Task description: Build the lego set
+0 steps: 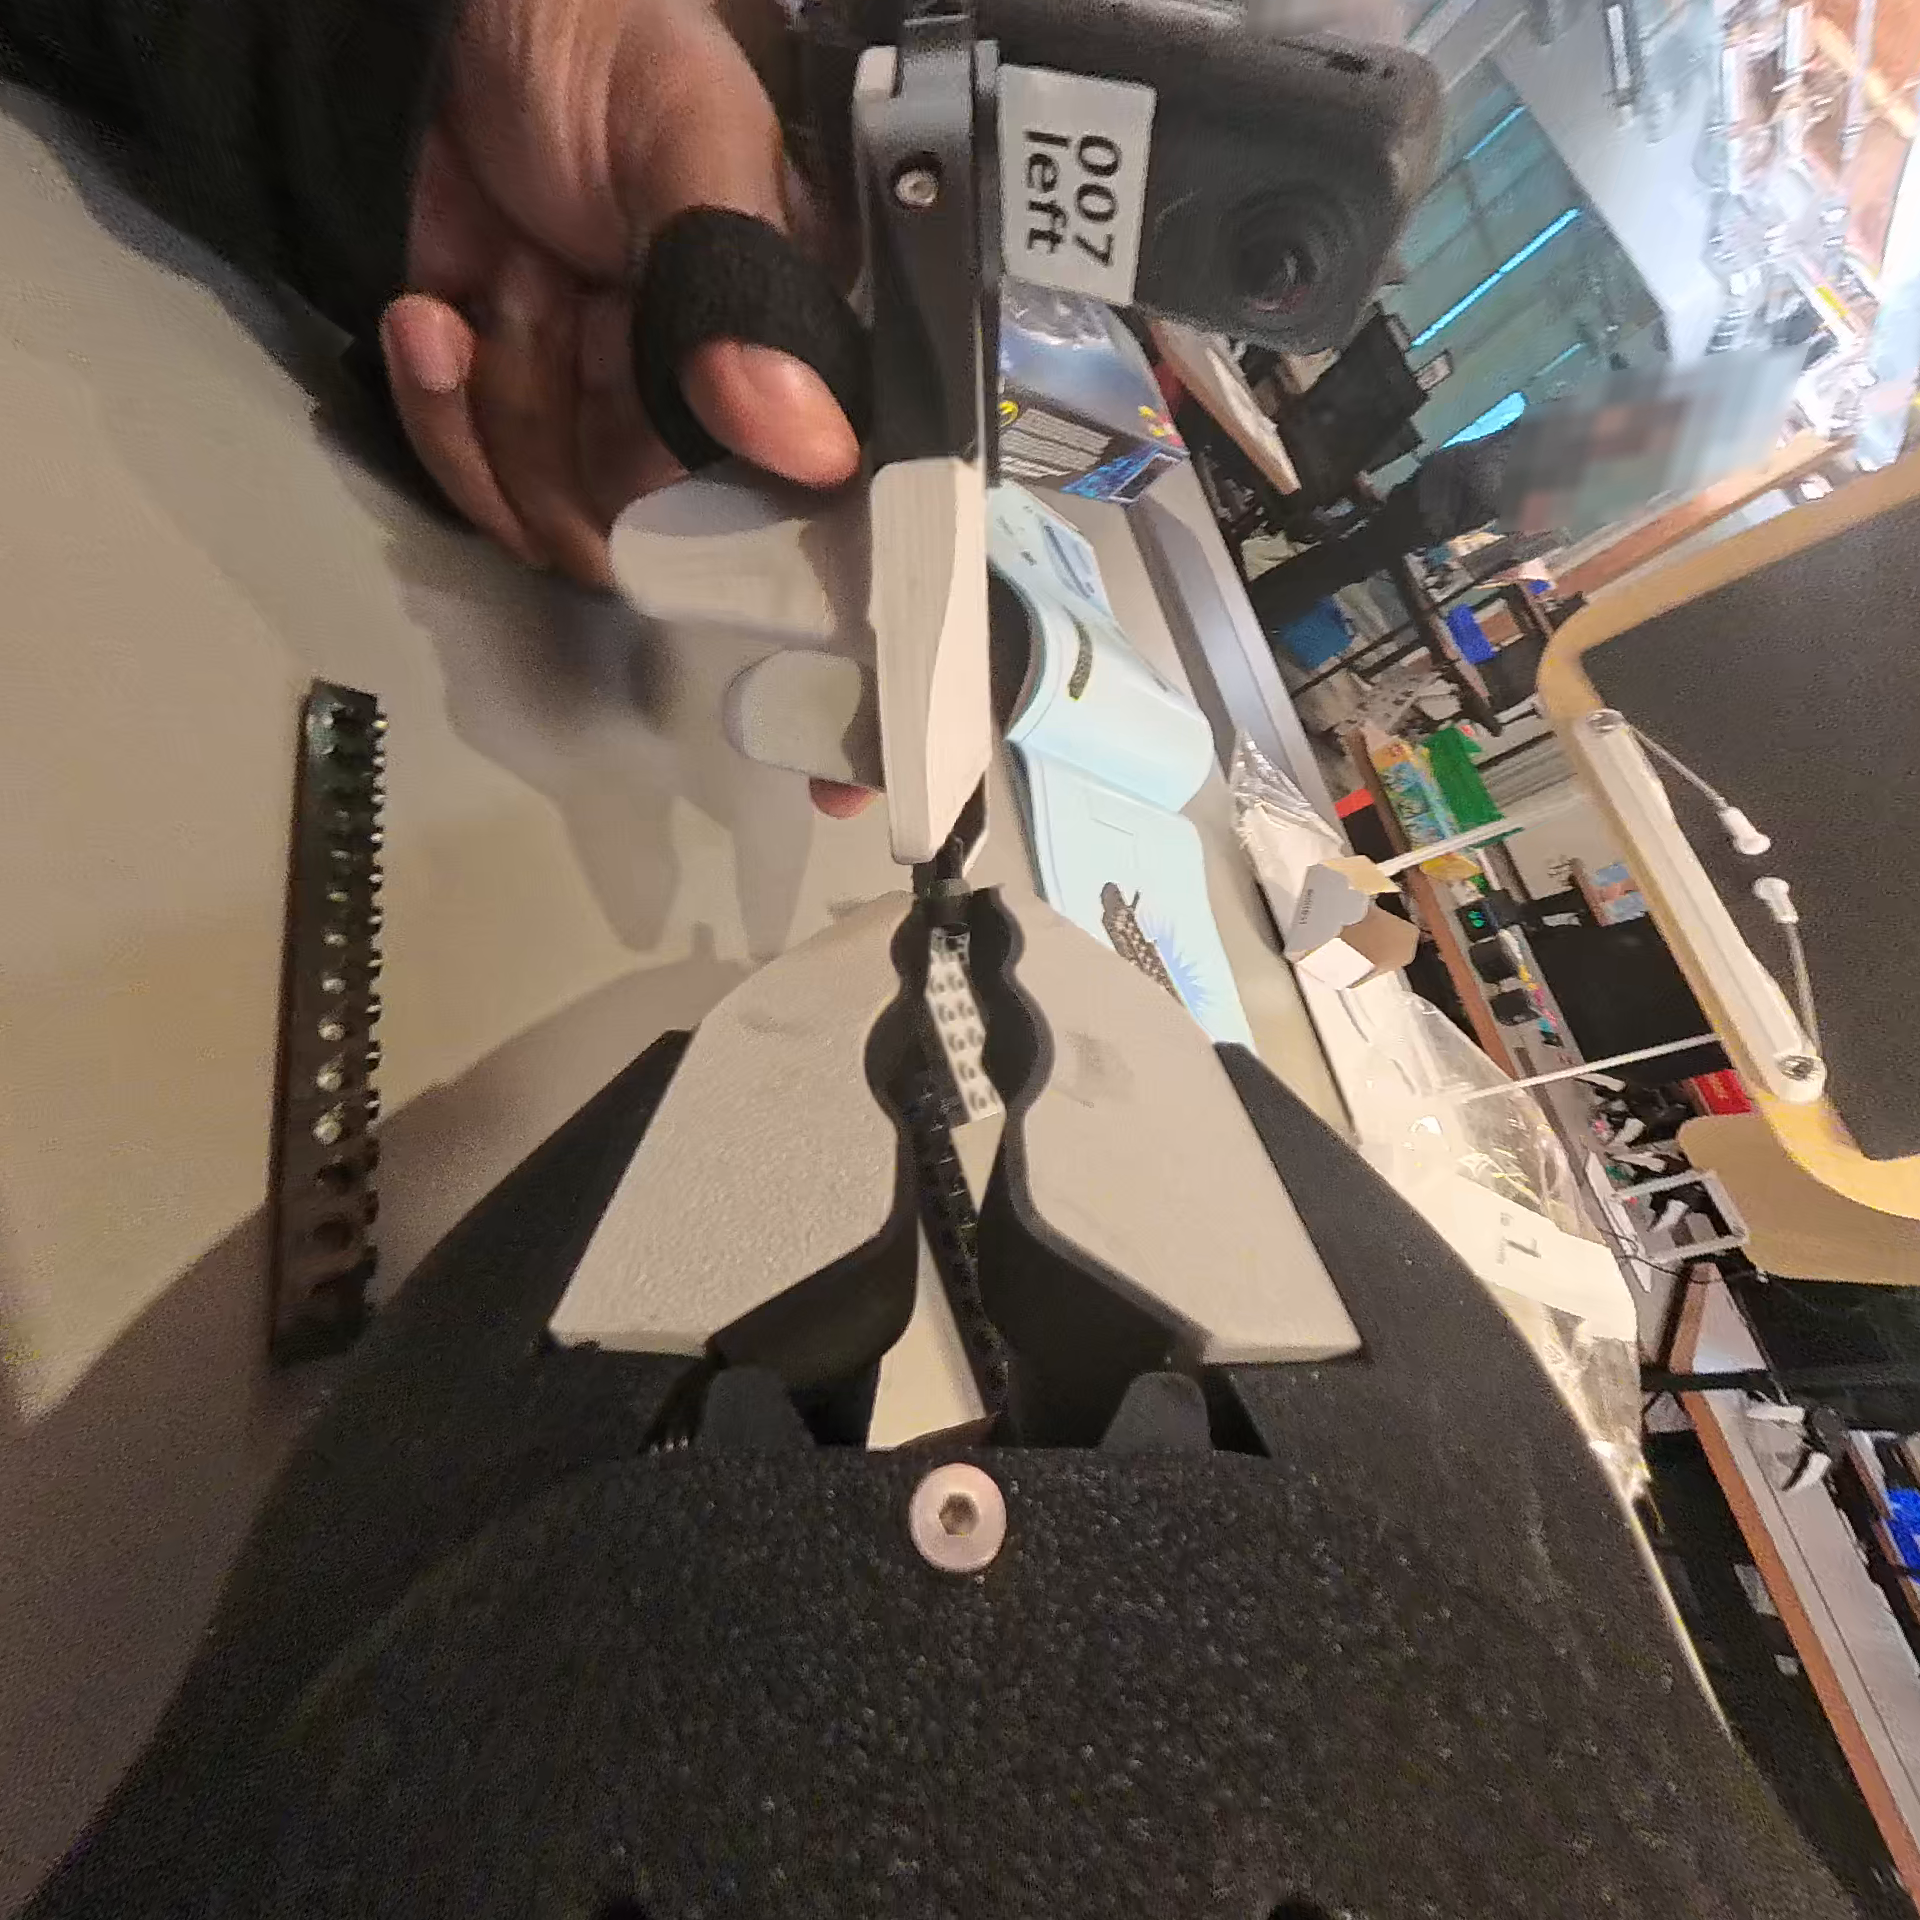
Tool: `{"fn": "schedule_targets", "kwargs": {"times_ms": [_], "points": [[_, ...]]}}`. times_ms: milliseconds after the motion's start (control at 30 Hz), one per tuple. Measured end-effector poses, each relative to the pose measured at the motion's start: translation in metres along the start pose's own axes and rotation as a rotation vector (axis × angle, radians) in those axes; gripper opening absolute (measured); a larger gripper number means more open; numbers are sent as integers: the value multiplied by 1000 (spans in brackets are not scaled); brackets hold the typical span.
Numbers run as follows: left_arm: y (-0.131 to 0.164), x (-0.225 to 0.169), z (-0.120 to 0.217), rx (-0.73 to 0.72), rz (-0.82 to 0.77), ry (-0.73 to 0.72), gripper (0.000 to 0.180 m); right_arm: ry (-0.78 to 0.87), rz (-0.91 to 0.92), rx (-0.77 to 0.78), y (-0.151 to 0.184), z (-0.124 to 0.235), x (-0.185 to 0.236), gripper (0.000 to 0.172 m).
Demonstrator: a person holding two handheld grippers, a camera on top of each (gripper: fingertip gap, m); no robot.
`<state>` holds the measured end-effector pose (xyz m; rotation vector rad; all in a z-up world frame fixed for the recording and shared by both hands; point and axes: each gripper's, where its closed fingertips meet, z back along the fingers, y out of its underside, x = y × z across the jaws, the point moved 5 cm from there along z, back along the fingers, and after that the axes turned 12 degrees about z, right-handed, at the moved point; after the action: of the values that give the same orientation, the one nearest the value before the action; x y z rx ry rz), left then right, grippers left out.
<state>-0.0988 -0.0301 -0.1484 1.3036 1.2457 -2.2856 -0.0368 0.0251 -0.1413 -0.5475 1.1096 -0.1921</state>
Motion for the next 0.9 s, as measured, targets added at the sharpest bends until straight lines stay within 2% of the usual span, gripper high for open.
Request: {"fn": "schedule_targets", "kwargs": {"times_ms": [367, 567, 900], "points": [[-13, -12, 3, -170, -13, 105, 32, 204, -33, -86, -14, 6, -15, 7], [-13, -16, 1, -231, 29, 184, 15, 273, -42, -81, -13, 5, -18, 8], [-15, -19, -1, -312, -30, 151, 15, 332, -78, -84, -12, 5, -19, 9]]}}
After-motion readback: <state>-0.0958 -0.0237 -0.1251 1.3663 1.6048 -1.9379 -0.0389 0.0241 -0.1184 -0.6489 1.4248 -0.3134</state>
